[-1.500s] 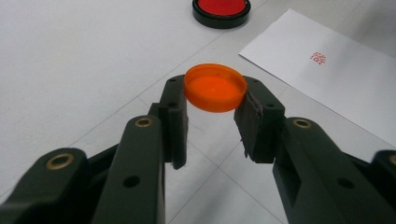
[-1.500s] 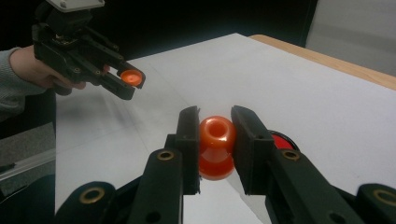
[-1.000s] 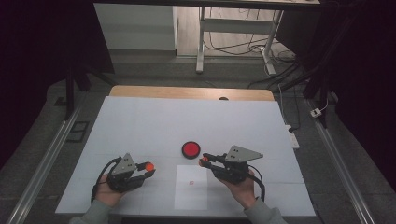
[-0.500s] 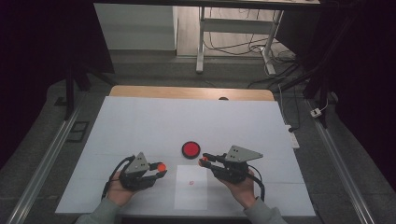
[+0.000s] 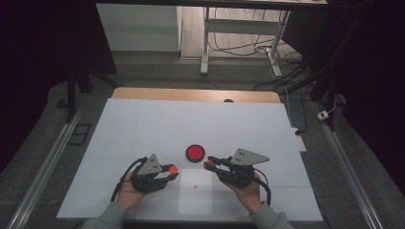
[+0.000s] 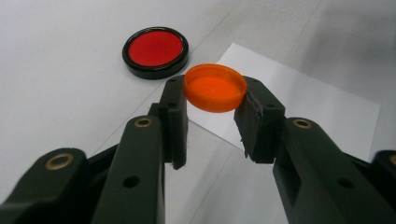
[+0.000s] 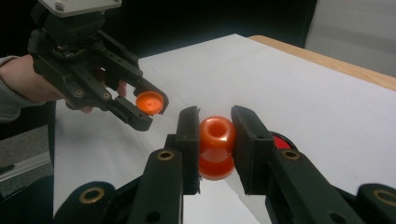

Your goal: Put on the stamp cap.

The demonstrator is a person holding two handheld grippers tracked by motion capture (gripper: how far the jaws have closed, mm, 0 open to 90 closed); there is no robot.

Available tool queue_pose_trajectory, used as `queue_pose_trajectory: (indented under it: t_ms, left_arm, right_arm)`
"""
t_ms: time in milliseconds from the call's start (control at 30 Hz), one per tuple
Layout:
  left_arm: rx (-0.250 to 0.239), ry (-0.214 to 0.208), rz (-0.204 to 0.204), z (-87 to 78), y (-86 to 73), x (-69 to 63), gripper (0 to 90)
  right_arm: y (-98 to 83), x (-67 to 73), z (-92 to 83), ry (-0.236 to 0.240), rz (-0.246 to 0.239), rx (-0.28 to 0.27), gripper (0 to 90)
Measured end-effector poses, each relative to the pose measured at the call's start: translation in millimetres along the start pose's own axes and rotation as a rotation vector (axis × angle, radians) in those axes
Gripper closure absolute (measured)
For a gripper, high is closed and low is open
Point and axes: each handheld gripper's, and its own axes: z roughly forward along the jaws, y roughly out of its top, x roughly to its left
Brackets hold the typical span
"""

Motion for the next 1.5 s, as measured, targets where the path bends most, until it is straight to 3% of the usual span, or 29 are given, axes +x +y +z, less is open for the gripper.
queue_pose_trajectory:
  t_ms: [700,1500]
  left_arm:
    - [0.012,-0.043,0.049,25.2,17.7,-10.8,64.4]
    - [0.017,-0.062,0.071,45.0,29.5,-18.3,64.4]
  right_arm:
    - [0.1,-0.5,0.2,0.004,-0.001,0.0,71.9]
    - [-0.2,-0.4,1.1,0.004,0.0,-0.003,71.9]
